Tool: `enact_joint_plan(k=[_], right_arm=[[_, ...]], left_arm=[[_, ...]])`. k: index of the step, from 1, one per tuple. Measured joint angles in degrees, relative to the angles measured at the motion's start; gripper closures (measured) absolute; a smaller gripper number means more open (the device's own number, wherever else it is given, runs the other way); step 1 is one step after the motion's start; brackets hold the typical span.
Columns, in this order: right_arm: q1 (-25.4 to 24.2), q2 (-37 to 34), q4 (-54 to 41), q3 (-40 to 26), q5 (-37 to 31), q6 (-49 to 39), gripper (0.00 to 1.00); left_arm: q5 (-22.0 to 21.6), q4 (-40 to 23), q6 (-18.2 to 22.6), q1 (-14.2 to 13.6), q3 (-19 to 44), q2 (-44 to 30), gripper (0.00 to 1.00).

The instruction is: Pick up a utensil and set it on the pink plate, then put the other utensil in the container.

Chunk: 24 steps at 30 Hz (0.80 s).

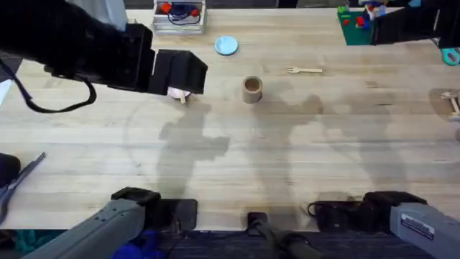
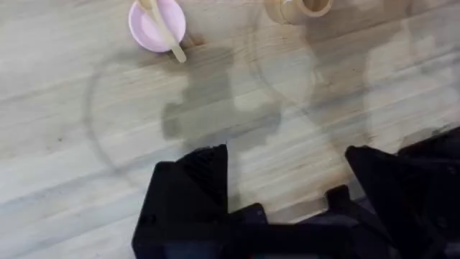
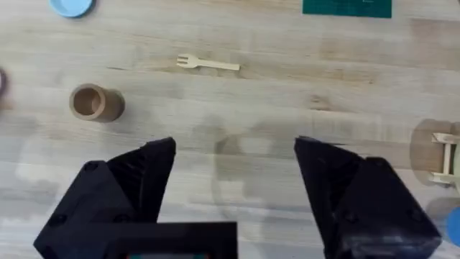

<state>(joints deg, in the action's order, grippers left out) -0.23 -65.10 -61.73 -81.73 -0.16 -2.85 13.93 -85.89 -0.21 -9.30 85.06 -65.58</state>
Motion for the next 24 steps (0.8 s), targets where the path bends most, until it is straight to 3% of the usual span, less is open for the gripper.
enact_joint_plan(k=[8, 16, 24], right_arm=[[0.0, 0.0, 0.0, 0.0, 0.0, -0.01, 0.005], [0.0, 0.0, 0.0, 0.0, 0.0, 0.0, 0.005], [0.0, 0.0, 0.0, 0.0, 0.0, 0.0, 0.006]], left_arm=[[0.57, 4.15, 8.71, 0.02, -1.12, 0.07, 0.007], [12.82, 11.6, 24.96, 0.0, -11.03, 0.02, 0.007], [18.7, 14.36, 30.3, 0.0, -14.97, -0.89, 0.007]])
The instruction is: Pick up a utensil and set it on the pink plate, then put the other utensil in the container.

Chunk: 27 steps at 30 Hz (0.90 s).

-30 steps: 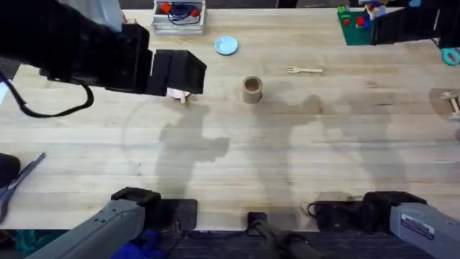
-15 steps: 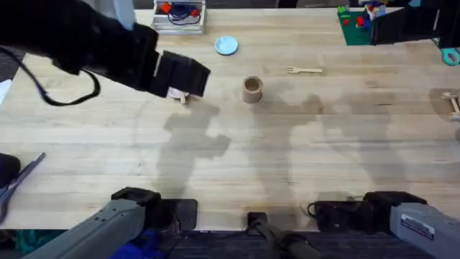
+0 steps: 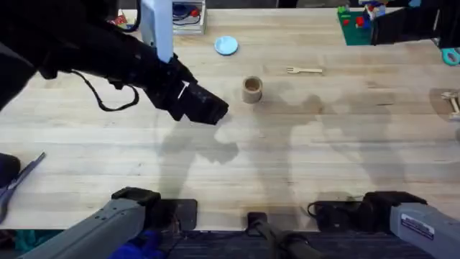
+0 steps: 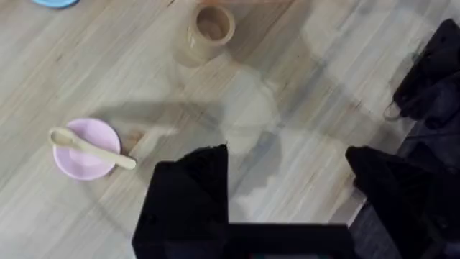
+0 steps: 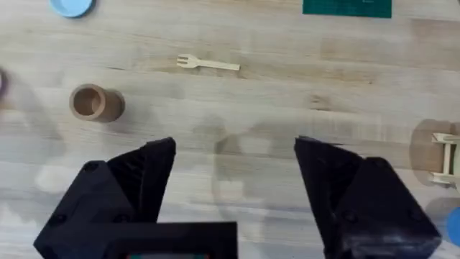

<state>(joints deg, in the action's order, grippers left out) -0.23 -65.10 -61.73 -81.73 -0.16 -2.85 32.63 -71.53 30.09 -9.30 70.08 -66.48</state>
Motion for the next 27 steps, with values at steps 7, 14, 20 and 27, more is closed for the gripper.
enact_joint_plan(k=[7, 14, 20, 27], right_arm=[[0.0, 0.0, 0.0, 0.0, 0.0, -0.01, 0.006], [0.0, 0.0, 0.0, 0.0, 0.0, -0.01, 0.005], [0.0, 0.0, 0.0, 0.0, 0.0, -0.02, 0.006], [0.0, 0.0, 0.02, 0.0, 0.0, -0.15, 0.005]], left_arm=[[2.21, -0.05, 10.46, 0.31, -0.13, -0.21, 0.008], [12.0, 0.67, 28.31, 12.72, -8.66, -0.21, 0.006], [22.02, 5.9, 38.19, 22.46, -16.01, -0.22, 0.006], [26.89, 11.51, 41.25, 23.91, -19.28, -0.22, 0.008]])
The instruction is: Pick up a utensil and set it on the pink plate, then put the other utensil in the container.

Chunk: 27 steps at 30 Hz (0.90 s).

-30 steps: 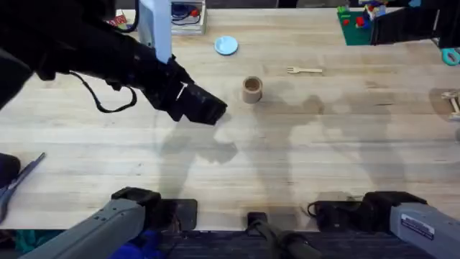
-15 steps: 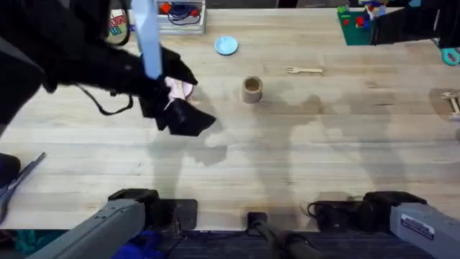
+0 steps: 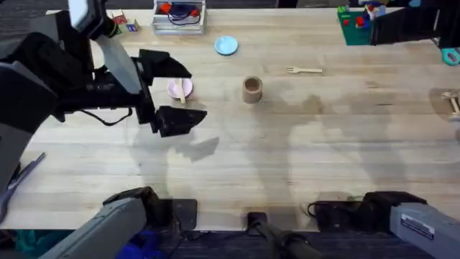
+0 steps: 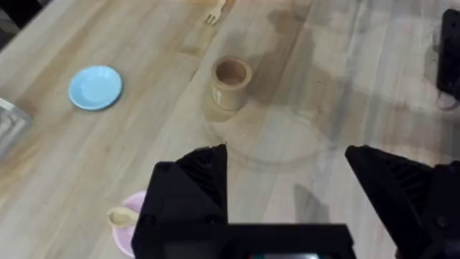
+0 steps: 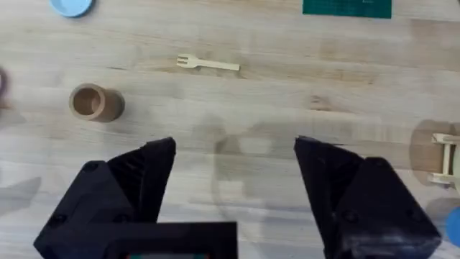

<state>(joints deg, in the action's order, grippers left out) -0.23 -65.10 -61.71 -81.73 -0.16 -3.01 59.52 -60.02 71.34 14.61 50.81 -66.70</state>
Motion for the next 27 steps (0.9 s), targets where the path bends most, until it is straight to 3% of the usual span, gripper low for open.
enact_joint_plan(k=[7, 20, 27], right_arm=[[0.0, 0.0, -0.02, 0.0, 0.0, 0.0, 0.005], [0.0, -0.01, 2.01, 0.0, 0.02, -0.05, 0.005], [0.0, -2.84, 4.67, -0.13, 0.02, -8.09, 0.005]], left_arm=[[0.92, 3.28, 0.74, 0.0, 0.0, 0.0, 0.008], [-0.82, 2.48, 0.89, 0.0, 0.0, 0.0, 0.007], [-0.82, 2.42, 0.91, 0.0, 0.0, 0.0, 0.007]])
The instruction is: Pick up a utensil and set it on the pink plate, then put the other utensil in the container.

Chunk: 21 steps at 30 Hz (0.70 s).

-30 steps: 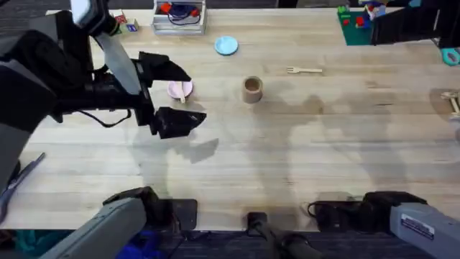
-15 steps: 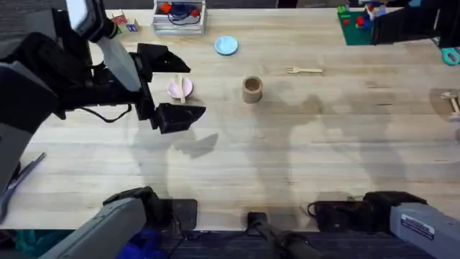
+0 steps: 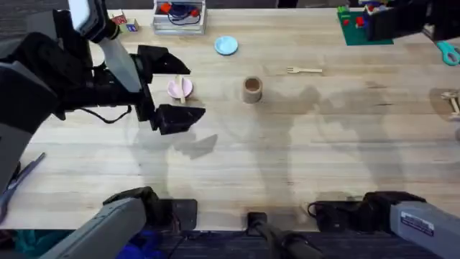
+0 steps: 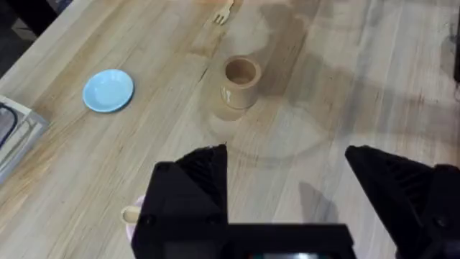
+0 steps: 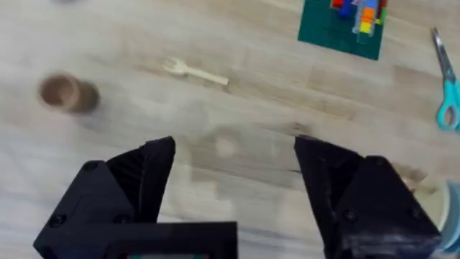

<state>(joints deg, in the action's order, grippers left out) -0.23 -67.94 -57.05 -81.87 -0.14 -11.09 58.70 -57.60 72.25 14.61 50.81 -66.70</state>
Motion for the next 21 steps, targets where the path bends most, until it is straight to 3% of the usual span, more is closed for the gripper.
enact_joint_plan(k=[11, 16, 21], right_arm=[[0.0, -10.55, 7.07, 0.0, -0.02, -27.53, 0.018], [0.0, -15.05, 15.32, -0.02, 0.36, -33.84, 0.006], [-0.07, -20.79, 16.21, -1.54, 3.1, -37.23, 0.007]], left_arm=[[0.0, 0.0, 0.02, 0.0, 0.0, 0.0, 0.006], [0.0, -0.01, 0.02, 0.0, 0.0, 0.0, 0.006], [0.0, -0.02, 0.02, 0.0, 0.0, 0.0, 0.008]])
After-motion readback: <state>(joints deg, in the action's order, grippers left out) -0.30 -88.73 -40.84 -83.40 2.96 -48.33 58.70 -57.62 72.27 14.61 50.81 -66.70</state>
